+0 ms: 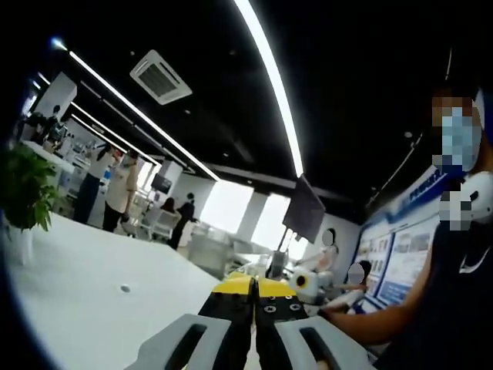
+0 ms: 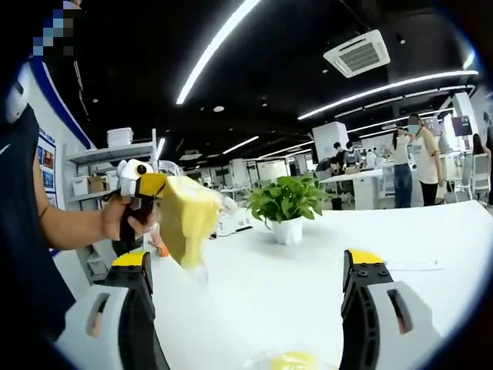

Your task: Compare the silicone blocks by pressing each to a similar depth, holding the contact briefly, and releasing to observe deformation and rebound differences across the visible hardness samples.

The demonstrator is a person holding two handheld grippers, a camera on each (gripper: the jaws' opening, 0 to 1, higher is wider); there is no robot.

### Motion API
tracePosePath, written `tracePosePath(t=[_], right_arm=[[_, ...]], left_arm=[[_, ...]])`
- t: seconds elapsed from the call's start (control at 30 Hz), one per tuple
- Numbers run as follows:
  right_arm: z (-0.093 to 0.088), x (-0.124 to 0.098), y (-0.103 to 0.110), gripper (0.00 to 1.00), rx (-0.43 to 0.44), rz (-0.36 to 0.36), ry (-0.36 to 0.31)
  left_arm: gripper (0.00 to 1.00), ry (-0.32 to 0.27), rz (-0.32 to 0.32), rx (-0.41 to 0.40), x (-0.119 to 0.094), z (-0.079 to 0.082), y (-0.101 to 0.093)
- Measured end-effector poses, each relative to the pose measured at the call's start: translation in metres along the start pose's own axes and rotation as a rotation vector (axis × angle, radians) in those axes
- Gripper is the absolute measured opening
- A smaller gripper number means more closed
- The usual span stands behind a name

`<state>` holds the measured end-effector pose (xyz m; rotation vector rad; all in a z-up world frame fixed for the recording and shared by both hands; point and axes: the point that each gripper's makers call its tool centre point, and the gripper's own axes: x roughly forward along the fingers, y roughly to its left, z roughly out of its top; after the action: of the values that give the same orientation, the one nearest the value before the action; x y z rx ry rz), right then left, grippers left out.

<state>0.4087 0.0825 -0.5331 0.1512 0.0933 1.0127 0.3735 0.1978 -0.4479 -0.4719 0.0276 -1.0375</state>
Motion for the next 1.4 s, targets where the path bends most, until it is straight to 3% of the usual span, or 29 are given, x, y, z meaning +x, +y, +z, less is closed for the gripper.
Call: tracePosePath(t=[0.07,0.2,0.33,0.4,0.77,1.13,1.2,1.4], right_arm=[[-0.002,-0.009,-0.007,0.96,0.021,-0.016,-0.012],[-0.018,-0.027,-0.025,0.96,-0.048,-0.096,0.049],[-0.03,-0.044,-0.034,0.96,-0.022,-0.117,0.036],[-0.041,-0.054,-0.045,0.96,-0.053,-0.166,0.066],[-0.081,-0.088,-0.059,0.96,-0.012,-0.254,0.117],[-0.095,-0.101,-0.06,0.96,-0.001,-0.3,0.138],[-0.1,-0.103,-0.061,0.96,-0.037,-0.306,0.179],[-0.102,-0.111,-0.065,0.96,-0.014,-0.328,0.161]], left_arm=[[0.0,-0.004,0.01,-0.017,-0.003,-0.001,0.004],[0.0,-0.002,0.03,-0.032,-0.009,-0.008,0.01],[0.0,0.001,0.055,-0.057,-0.011,-0.017,0.017],[0.0,0.002,0.069,-0.061,-0.012,-0.021,0.02],[0.0,0.008,0.118,-0.105,-0.015,-0.034,0.038],[0.0,-0.013,0.164,-0.169,-0.016,-0.054,0.055],[0.0,-0.017,0.166,-0.174,-0.016,-0.056,0.056],[0.0,-0.001,0.178,-0.199,-0.019,-0.069,0.065]])
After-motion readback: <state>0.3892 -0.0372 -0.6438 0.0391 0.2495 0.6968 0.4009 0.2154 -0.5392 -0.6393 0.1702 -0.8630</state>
